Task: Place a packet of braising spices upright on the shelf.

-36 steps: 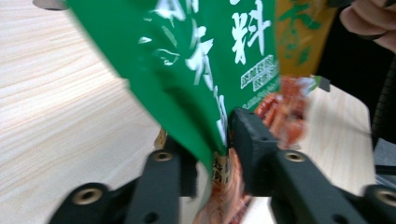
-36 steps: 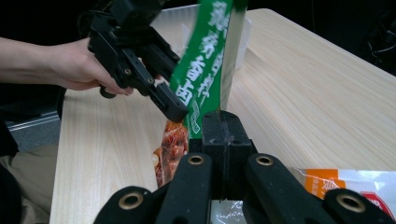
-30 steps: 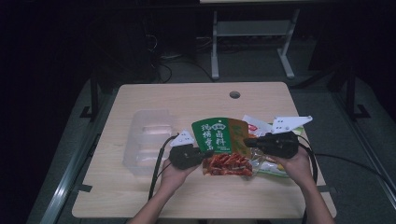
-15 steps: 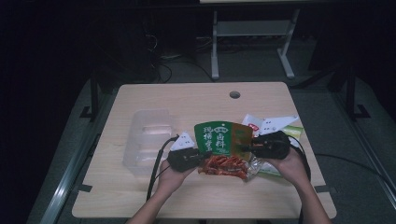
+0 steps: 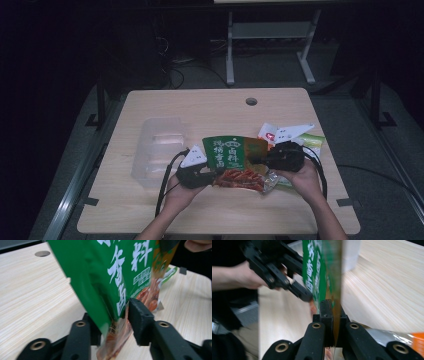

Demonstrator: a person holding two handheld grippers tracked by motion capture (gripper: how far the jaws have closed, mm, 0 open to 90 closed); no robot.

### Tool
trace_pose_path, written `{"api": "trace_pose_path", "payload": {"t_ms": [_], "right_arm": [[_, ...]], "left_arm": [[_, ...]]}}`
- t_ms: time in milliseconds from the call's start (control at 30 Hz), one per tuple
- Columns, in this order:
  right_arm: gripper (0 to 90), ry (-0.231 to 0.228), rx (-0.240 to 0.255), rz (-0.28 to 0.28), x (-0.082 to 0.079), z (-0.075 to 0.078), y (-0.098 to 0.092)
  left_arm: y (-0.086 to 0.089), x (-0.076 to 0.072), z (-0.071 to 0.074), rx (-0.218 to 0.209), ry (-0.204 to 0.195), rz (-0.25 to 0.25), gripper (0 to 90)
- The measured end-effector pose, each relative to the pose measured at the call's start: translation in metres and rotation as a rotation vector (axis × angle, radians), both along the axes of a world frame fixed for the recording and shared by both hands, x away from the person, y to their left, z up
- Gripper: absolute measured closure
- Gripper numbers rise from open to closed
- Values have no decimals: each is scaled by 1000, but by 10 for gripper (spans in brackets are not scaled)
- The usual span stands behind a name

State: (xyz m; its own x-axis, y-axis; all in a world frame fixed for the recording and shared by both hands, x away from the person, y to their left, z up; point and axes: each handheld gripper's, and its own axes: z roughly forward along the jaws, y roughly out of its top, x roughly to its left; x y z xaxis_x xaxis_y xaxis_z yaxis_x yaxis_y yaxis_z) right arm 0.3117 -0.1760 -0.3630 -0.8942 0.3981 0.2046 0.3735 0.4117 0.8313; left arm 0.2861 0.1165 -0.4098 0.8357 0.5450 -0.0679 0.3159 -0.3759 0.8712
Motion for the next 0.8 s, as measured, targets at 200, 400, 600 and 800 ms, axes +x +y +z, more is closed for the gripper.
{"api": "trace_pose_path", "payload": {"t_ms": [200,400,600,800], "right_arm": [[898,-49,-28,-7,-18,16,6],[898,-76,-41,-38,-21,33,4],[899,-92,-42,-70,-19,47,-1],[898,-106,-52,-93,-9,60,0]], "left_arm": [[6,-11,2,-11,1,5,542],[13,-19,1,-27,12,1,499],[21,-24,-4,-28,15,1,488],[20,-26,-8,-40,19,-5,480]]}}
